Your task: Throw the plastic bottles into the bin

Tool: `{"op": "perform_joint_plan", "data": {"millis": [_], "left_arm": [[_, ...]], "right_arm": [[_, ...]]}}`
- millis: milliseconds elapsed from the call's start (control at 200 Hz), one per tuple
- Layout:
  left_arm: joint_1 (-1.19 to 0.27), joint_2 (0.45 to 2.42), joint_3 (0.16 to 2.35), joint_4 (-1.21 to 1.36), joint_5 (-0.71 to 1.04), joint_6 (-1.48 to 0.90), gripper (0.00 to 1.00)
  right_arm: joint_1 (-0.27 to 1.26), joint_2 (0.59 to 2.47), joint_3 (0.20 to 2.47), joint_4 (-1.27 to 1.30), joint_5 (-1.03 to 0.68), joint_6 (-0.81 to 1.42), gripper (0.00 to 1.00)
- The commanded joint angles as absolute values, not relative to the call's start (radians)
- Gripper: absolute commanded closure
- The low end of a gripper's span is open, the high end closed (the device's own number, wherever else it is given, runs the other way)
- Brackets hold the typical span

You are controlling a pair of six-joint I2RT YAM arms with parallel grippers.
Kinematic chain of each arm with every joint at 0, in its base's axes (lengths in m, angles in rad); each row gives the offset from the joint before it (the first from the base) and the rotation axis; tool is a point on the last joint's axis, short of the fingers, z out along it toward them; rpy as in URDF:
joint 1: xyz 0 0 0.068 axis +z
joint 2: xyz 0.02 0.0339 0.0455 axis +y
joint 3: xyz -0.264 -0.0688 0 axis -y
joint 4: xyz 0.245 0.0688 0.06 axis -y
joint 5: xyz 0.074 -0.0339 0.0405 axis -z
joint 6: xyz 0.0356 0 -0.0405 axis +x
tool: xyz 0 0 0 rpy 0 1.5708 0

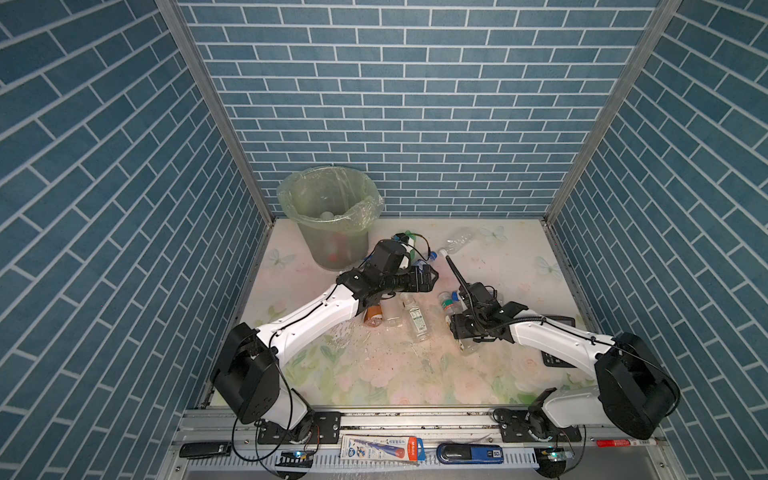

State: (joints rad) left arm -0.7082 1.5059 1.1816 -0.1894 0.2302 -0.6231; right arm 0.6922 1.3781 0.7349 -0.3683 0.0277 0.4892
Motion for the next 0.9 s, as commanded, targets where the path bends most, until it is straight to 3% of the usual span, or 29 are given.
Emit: {"op": "perform_joint_plan", "data": {"millis": [0, 295, 895], "left_arm": [[-0.688, 1.513, 1.210, -0.196, 0.249, -0.639, 0.01], [-0.639, 1.539, 1.245, -0.191, 0.287, -0.674, 0.01], [-0.543, 1.725, 1.522, -0.220, 0.398, -0.736, 0.01]], "right_arm": [[0.696, 1.387, 0.736, -0.371, 0.052, 0.465, 0.37], [0.685, 1.398, 0.858, -0.419, 0.066, 0.393, 0.41], [0.579, 1.454, 1.217, -0.416, -0.067, 0.325, 0.43]]}}
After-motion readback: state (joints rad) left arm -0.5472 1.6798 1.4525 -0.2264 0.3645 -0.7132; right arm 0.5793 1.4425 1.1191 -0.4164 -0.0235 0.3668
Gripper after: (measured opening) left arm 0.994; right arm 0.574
